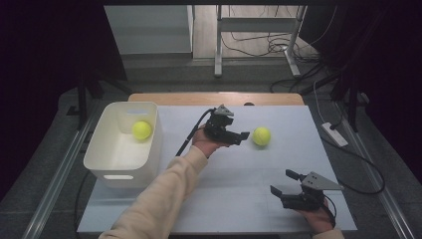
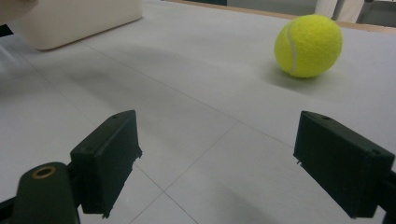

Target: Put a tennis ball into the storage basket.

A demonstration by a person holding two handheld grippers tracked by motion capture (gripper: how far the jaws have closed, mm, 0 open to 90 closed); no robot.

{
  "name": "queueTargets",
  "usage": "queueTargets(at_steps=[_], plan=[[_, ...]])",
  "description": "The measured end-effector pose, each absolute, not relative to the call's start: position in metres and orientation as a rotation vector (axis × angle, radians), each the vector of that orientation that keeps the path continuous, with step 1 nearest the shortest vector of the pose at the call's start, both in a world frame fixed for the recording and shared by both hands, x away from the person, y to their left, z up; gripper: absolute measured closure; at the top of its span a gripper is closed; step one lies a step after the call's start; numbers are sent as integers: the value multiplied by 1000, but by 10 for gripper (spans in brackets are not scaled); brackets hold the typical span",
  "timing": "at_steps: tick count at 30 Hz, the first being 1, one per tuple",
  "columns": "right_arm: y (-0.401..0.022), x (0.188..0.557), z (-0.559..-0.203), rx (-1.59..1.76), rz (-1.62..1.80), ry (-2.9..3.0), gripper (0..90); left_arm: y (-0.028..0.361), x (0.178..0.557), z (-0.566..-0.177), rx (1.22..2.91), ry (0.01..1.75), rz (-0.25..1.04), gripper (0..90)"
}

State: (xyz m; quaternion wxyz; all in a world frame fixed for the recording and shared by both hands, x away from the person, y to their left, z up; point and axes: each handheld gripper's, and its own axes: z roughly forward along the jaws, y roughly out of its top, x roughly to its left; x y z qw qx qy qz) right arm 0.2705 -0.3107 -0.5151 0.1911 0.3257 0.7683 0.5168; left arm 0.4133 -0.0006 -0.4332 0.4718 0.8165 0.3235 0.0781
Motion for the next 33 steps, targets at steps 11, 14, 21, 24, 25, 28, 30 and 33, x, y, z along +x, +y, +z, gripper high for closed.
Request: queueTargets(at_steps=[11,14,21,24,25,28,30,33], plan=[[-311,271,-515,913,1459,2153,144,-12,421,-444,2021,792,172,167],[-311,271,-515,917,1459,2151,144,-14,422,-446,2031,793,172,167],[-311,271,-515,914,1460,2150,145,-19,426,-450,2027,801,167,169],[-311,271,-515,914,1464,2149,144,-22,428,-451,2036,801,173,170],[-311,271,-515,914,1464,2149,145,-23,429,-452,2037,802,171,170],[-311,271,-515,914,1463,2147,144,-25,430,-453,2042,799,171,170],[-311,271,-515,915,1461,2147,144,-26,431,-454,2047,795,173,170],[-311,271,-515,914,1463,2148,145,-28,432,-454,2050,789,177,170]])
